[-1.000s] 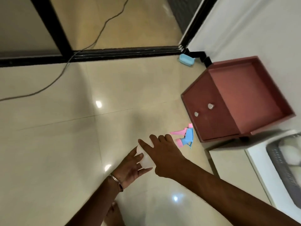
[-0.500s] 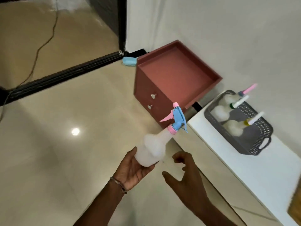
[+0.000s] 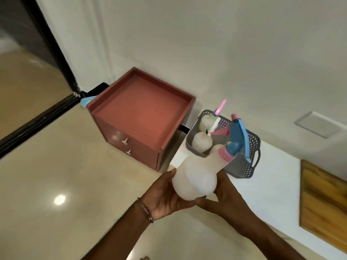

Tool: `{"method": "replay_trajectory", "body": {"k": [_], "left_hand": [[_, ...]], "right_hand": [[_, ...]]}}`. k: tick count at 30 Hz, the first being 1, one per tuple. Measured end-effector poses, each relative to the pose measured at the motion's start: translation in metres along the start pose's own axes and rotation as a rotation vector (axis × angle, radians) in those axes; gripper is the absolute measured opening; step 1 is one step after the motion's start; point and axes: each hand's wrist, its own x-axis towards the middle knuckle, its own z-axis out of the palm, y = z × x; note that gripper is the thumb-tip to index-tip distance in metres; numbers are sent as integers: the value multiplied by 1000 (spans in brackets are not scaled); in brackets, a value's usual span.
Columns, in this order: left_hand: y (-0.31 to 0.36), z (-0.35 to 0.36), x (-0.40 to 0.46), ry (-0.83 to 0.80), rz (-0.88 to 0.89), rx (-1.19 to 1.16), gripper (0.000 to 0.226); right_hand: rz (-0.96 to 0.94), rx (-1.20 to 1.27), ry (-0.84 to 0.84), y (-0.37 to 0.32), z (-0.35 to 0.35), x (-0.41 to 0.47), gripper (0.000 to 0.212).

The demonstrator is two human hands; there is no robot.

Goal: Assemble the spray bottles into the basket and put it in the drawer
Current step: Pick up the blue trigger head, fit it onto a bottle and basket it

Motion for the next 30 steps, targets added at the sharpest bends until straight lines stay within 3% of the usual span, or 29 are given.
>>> {"method": "replay_trajectory", "body": {"k": [5,13,17,21,25,27,30], "left_hand": [[38,39,60,72,-120,235,64],[83,117,173,-102,-312,293,67],[105,152,232,-103,-320,407,76],[134,184,287,180,-181,672,73],[157,202,325,561,155,882,35],[161,204,342,647,274,997,19],[159,199,363,670,239,1110,22]], "right_hand": [[-95,135,87,-15,-52,23,85],[-151,314,257,-43,-163,63,62],[-186,273,368,-49,-220,95,80],[-209,240,454,-43,-271,131,87],[-197,169,526,-22,-297,170,79],[-174,130,559,-2,-297,190,79],[-136,99,576,33,-285,211,77]]}}
